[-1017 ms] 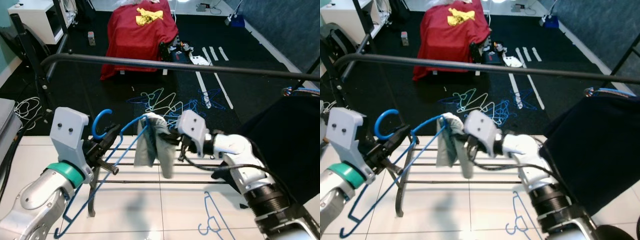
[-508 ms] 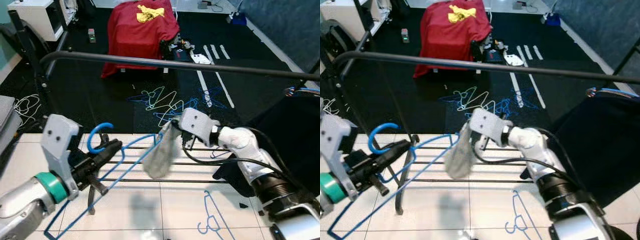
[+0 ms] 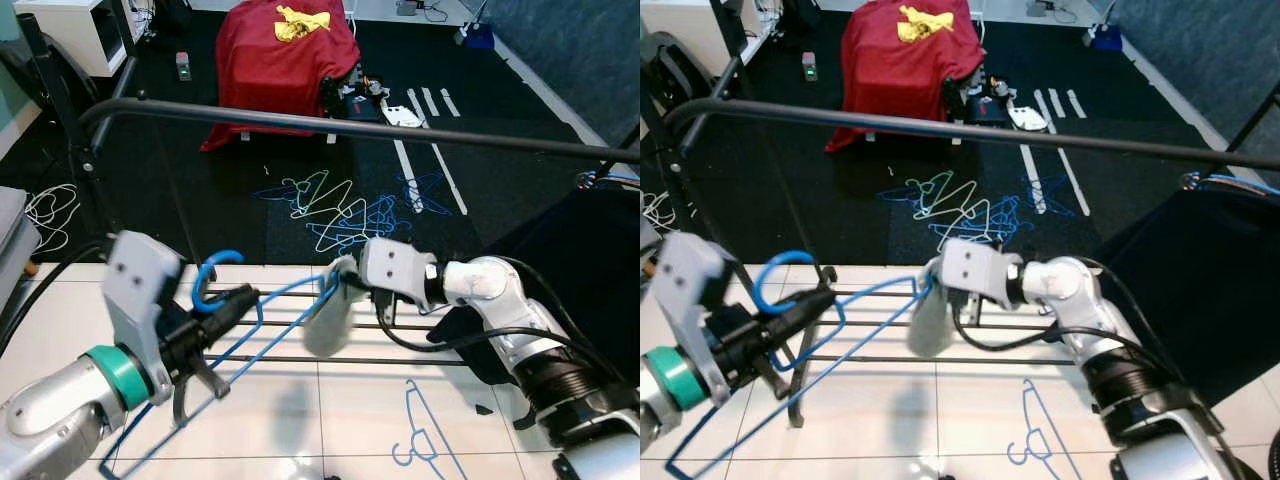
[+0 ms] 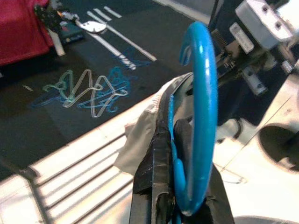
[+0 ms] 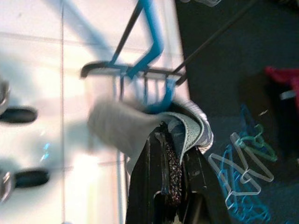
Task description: Hang hanger
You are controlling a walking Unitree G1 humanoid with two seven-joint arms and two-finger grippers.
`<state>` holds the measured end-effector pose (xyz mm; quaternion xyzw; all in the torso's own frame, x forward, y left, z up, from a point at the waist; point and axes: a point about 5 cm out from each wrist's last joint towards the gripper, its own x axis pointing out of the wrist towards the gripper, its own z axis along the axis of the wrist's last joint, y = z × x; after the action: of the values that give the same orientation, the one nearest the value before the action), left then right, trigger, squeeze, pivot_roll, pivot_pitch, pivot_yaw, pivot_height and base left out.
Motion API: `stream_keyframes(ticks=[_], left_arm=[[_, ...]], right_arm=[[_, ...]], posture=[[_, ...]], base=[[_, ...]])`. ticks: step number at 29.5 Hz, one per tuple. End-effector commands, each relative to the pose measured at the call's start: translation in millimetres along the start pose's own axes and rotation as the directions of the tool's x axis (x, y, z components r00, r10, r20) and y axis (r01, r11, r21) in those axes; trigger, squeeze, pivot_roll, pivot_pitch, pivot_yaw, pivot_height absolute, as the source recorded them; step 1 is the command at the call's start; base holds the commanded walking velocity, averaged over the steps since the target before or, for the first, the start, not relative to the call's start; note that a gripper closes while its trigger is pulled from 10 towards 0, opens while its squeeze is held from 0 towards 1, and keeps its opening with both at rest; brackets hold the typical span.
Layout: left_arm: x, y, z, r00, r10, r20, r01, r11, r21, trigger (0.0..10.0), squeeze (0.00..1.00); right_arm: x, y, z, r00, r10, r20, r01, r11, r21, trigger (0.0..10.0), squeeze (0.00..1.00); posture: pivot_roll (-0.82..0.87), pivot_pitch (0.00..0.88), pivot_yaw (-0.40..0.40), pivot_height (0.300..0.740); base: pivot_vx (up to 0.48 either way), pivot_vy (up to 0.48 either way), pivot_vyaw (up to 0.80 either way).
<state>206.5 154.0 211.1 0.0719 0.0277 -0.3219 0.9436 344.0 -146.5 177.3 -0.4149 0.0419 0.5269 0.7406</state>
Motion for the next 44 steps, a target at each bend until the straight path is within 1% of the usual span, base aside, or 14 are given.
stream_keyframes(ticks=[1,2,3,4,7,12,22,28,31,34,38,40,42,44], left_arm=[[-0.3,-4.3,1.4,1.0,-0.004,0.011,0.003,0.999,0.05,10.0,0.0],[-0.3,-4.3,1.4,1.0,-0.004,0.011,0.003,0.999,0.05,10.0,0.0],[1.5,-3.4,1.2,0.999,0.036,0.023,-0.039,0.98,0.194,10.0,0.0],[1.5,-3.4,1.2,0.999,0.036,0.023,-0.039,0.98,0.194,10.0,0.0],[-2.2,1.2,5.9,0.996,0.066,0.058,-0.083,0.933,0.35,10.0,0.0],[-8.5,-1.6,6.9,0.998,0.022,0.052,-0.043,0.896,0.441,10.0,0.0],[-8.1,-12.0,-3.7,0.998,-0.067,-0.006,0.062,0.889,0.453,10.0,0.0],[-9.5,-18.6,-12.8,0.992,-0.116,-0.048,0.125,0.91,0.394,10.0,0.0],[-7.4,-14.7,-12.0,0.99,-0.132,-0.051,0.141,0.902,0.408,10.0,0.0],[-8.2,-12.8,-11.7,0.989,-0.135,-0.054,0.145,0.898,0.416,10.0,0.0],[-10.4,-8.6,-8.1,0.99,-0.132,-0.052,0.142,0.908,0.393,10.0,0.0],[-15.6,-4.6,0.0,0.987,-0.152,-0.044,0.158,0.937,0.312,10.0,0.0],[-15.6,-4.6,0.0,0.987,-0.152,-0.044,0.158,0.937,0.312,10.0,0.0],[-19.3,-9.9,2.1,0.976,-0.211,-0.046,0.216,0.948,0.234,10.0,0.0]], right_arm=[[0.8,5.6,-5.8,0.999,0.043,-0.025,-0.042,0.999,0.006,10.0,0.0],[0.8,5.6,-5.8,0.999,0.043,-0.025,-0.042,0.999,0.006,10.0,0.0],[2.2,7.5,-9.9,0.996,0.085,-0.027,-0.083,0.995,0.056,10.0,0.0],[2.2,7.5,-9.9,0.996,0.085,-0.027,-0.083,0.995,0.056,10.0,0.0],[5.1,14.9,-5.0,0.98,0.198,0.006,-0.198,0.98,0.012,10.0,0.0],[10.0,18.3,1.7,0.969,0.248,0.013,-0.246,0.966,-0.073,10.0,0.0],[21.7,14.1,14.9,0.956,0.294,0.023,-0.288,0.947,-0.143,10.0,0.0],[17.1,14.6,9.4,0.946,0.321,-0.034,-0.321,0.924,-0.207,10.0,0.0],[9.3,16.2,3.4,0.923,0.352,-0.157,-0.385,0.852,-0.354,10.0,0.0],[7.4,16.2,1.3,0.918,0.353,-0.184,-0.397,0.834,-0.382,10.0,0.0],[7.1,14.7,0.2,0.922,0.342,-0.183,-0.387,0.841,-0.379,10.0,0.0],[9.8,12.0,-0.2,0.934,0.322,-0.156,-0.357,0.868,-0.345,10.0,0.0],[9.8,12.0,-0.2,0.934,0.322,-0.156,-0.357,0.868,-0.345,10.0,0.0],[13.7,9.3,0.9,0.944,0.302,-0.135,-0.33,0.887,-0.323,10.0,0.0]], posture=[[0.03,0.093,0.019,0.74],[0.03,0.093,0.019,0.74],[0.03,0.088,0.018,0.74],[0.03,0.088,0.018,0.74],[0.03,0.089,0.014,0.74],[0.04,0.093,0.012,0.74],[0.03,0.104,0.008,0.74],[0.03,0.115,0.005,0.74],[0.02,0.129,0.001,0.74],[0.02,0.13,0.001,0.74],[0.03,0.134,0.001,0.74],[0.04,0.14,-0.003,0.74],[0.04,0.14,-0.003,0.74],[0.04,0.144,-0.003,0.74]], base=[[0.0,0.0,0.0],[0.0,0.0,0.0],[0.0,0.0,0.0],[0.0,0.0,0.0],[0.0,0.0,0.0],[0.0,0.0,0.0],[0.0,0.0,0.0],[0.0,0.0,0.0],[0.0,0.0,0.0],[0.0,0.0,0.0],[0.0,0.0,0.0],[0.0,0.0,0.0],[0.0,0.0,0.0],[0.0,0.0,0.0]])
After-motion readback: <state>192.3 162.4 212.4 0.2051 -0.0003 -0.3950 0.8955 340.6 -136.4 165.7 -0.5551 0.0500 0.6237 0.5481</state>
